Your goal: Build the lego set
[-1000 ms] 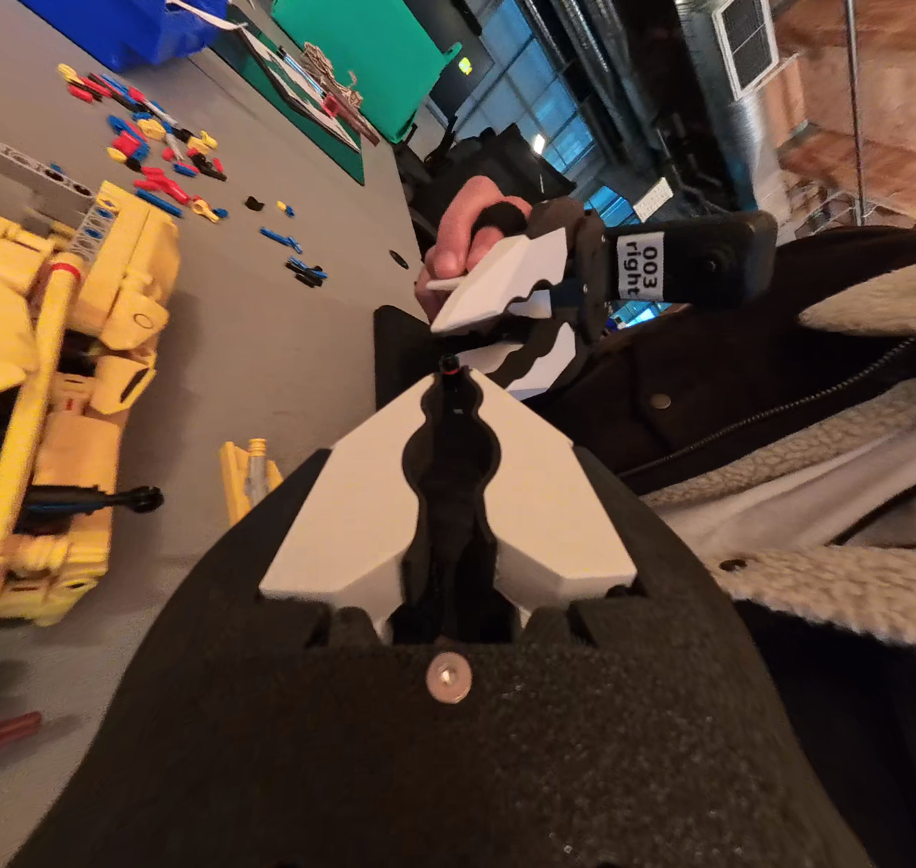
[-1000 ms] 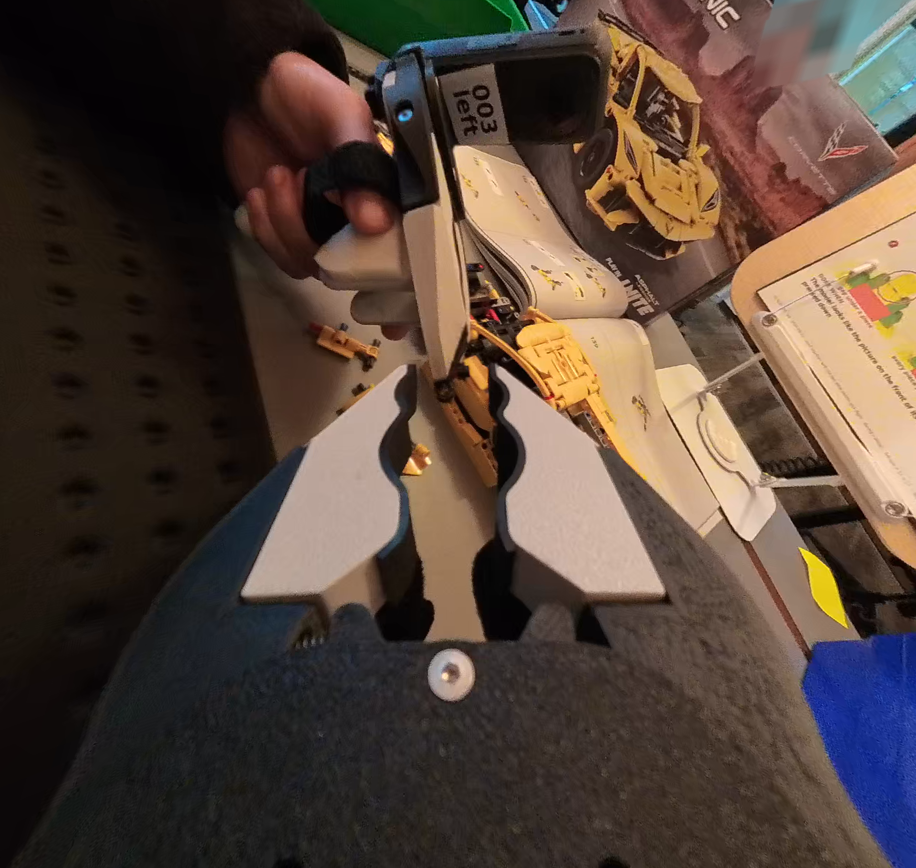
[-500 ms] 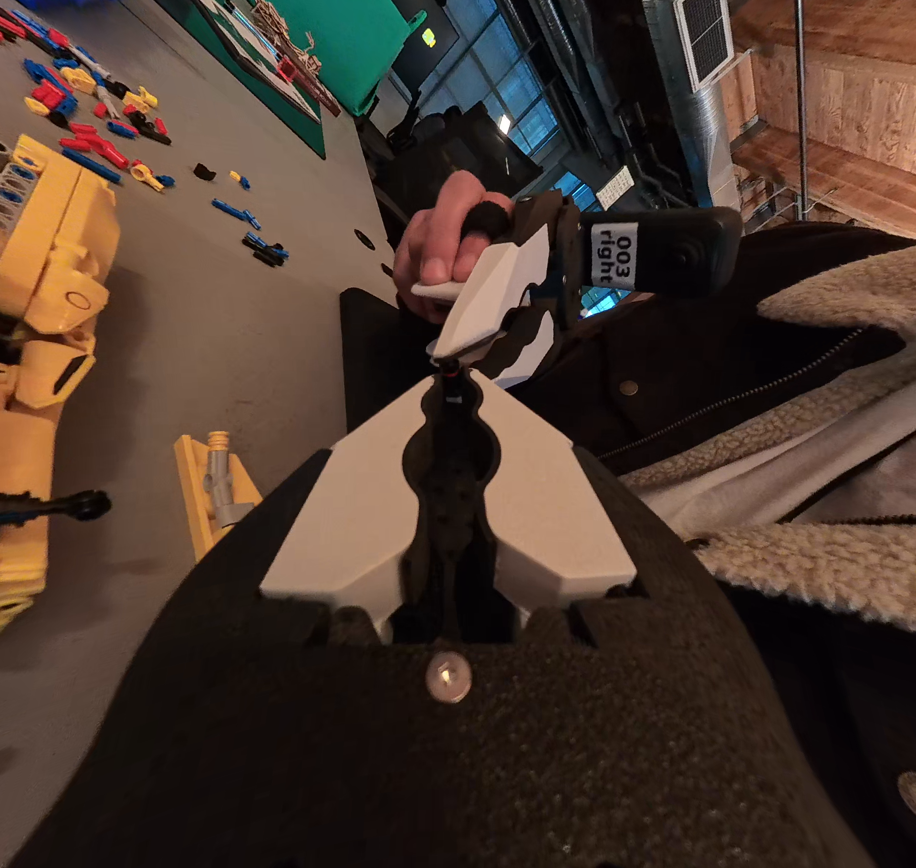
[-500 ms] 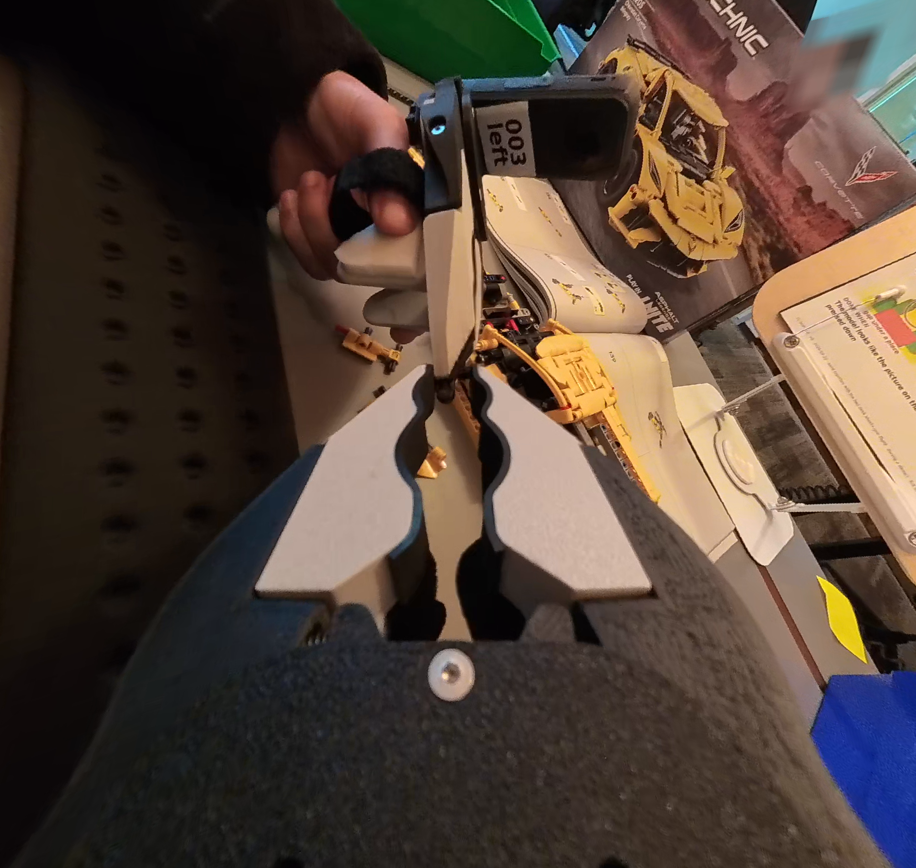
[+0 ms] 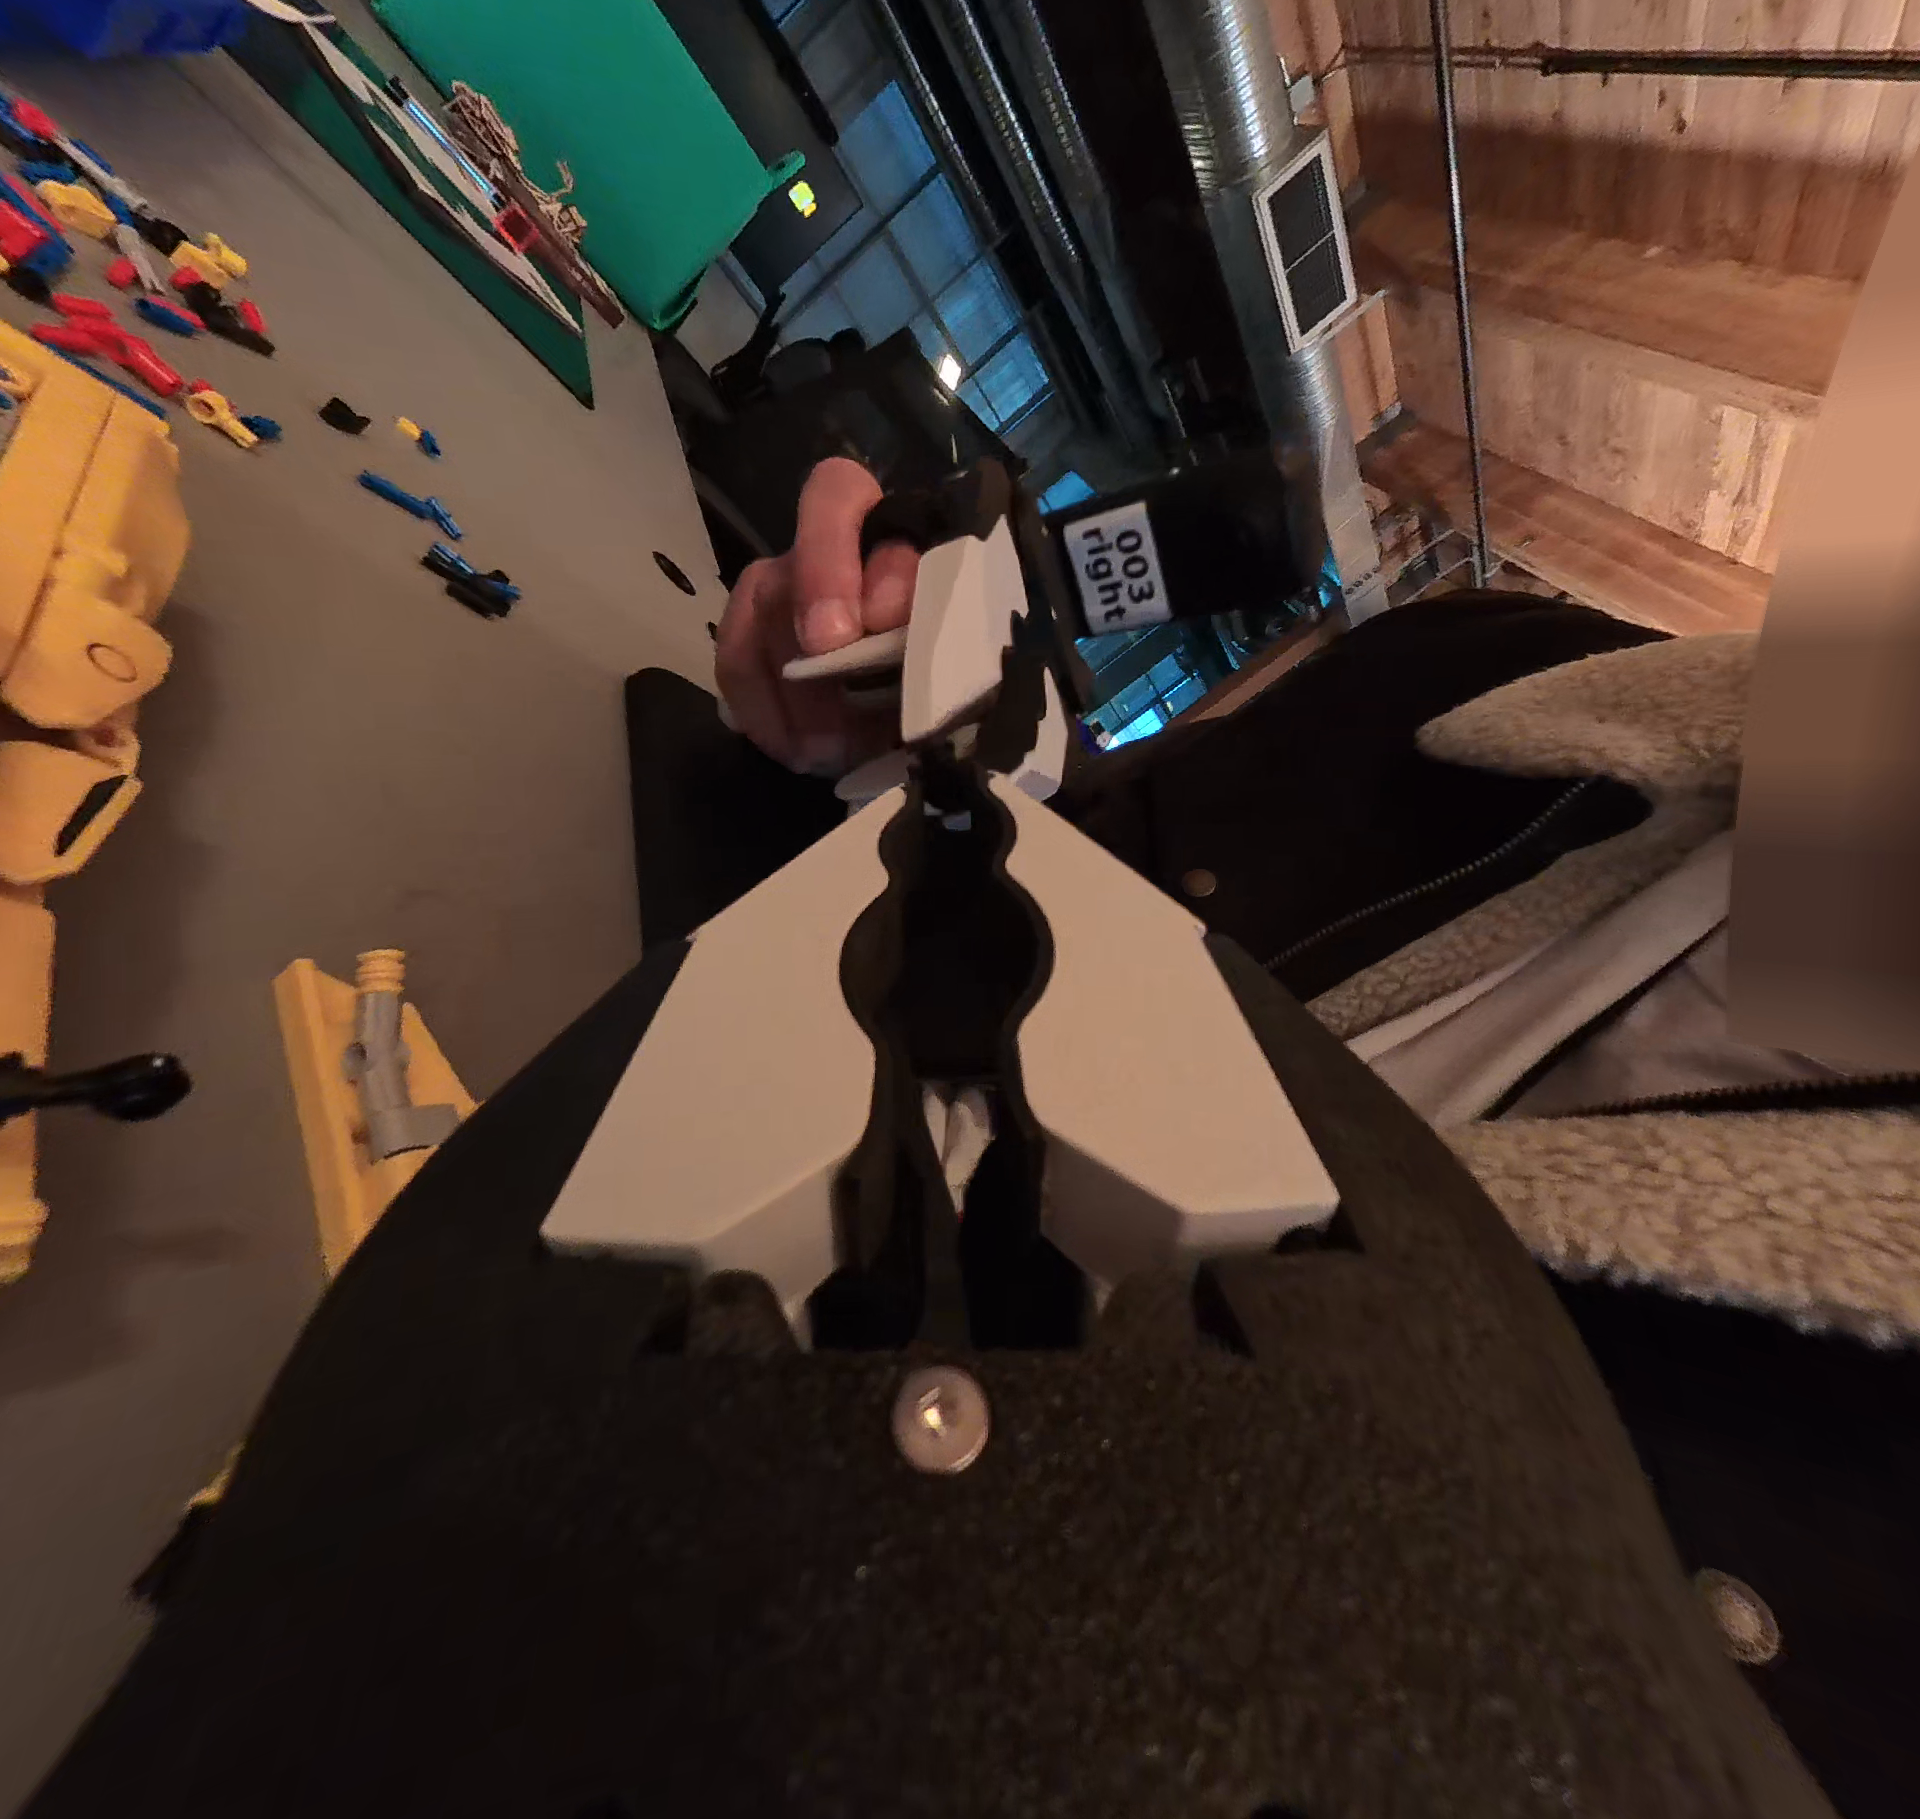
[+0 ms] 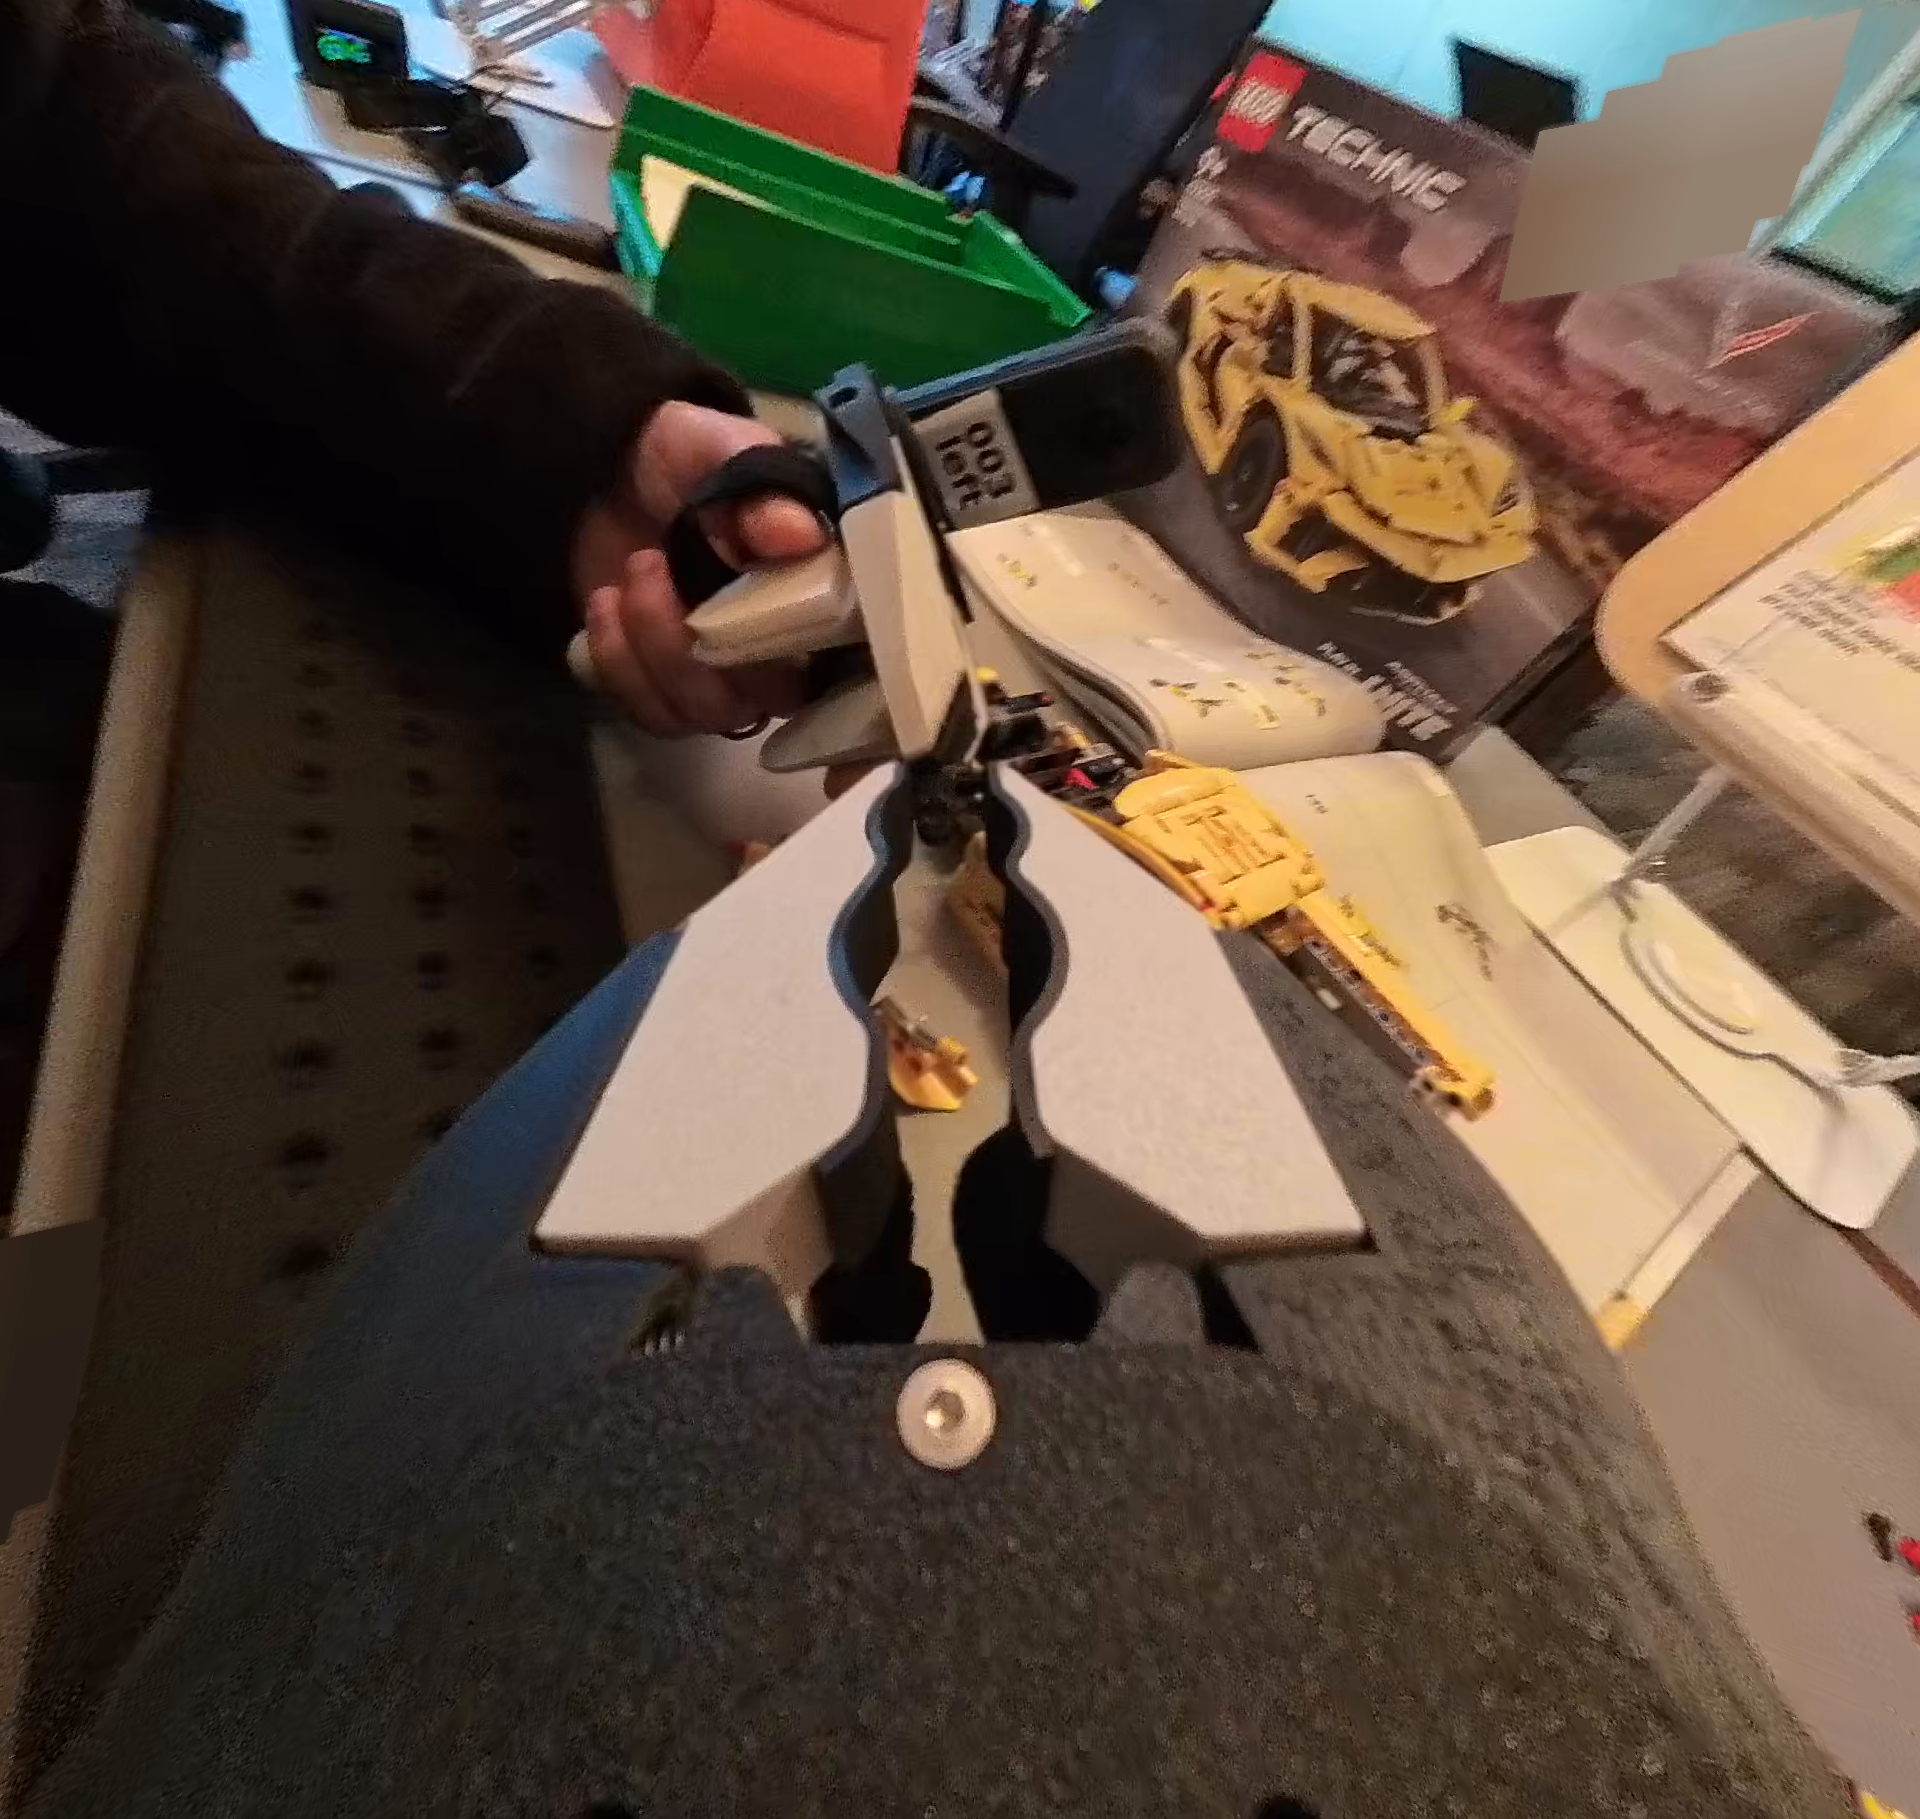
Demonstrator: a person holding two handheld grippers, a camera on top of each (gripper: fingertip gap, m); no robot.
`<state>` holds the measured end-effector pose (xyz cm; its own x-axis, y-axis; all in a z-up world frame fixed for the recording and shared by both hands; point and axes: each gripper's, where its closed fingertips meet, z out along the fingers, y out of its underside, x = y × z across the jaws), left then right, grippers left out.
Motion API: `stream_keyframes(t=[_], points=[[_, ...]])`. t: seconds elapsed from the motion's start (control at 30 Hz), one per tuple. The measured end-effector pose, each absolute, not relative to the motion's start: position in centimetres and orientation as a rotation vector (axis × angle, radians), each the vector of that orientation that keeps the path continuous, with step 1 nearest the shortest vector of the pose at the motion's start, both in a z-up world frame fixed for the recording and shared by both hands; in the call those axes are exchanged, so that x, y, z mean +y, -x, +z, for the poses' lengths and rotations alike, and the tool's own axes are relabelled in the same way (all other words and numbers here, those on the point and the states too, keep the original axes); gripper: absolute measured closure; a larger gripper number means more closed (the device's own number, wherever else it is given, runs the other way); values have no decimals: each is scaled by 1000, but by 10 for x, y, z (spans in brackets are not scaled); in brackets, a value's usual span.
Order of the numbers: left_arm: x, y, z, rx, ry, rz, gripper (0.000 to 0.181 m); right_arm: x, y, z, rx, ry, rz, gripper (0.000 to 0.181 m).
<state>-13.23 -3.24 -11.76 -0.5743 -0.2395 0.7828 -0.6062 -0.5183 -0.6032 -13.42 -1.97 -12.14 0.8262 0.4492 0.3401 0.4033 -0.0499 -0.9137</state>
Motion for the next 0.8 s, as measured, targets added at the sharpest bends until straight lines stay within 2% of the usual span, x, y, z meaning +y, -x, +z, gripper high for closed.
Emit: stream_keyframes(t=[0.47, 0.67, 0.8], points=[[-29, 129, -121, -1415, -1332, 2191, 174, -15, 130, -125, -684, 1653, -108, 169], [-27, 129, -124, -1533, -1367, 2207, 175, -12, 130, -128, -630, 1677, -24, 170], [-25, 126, -131, -1524, -1410, 2161, 174, -11, 130, -137, -712, 1680, -159, 169]])
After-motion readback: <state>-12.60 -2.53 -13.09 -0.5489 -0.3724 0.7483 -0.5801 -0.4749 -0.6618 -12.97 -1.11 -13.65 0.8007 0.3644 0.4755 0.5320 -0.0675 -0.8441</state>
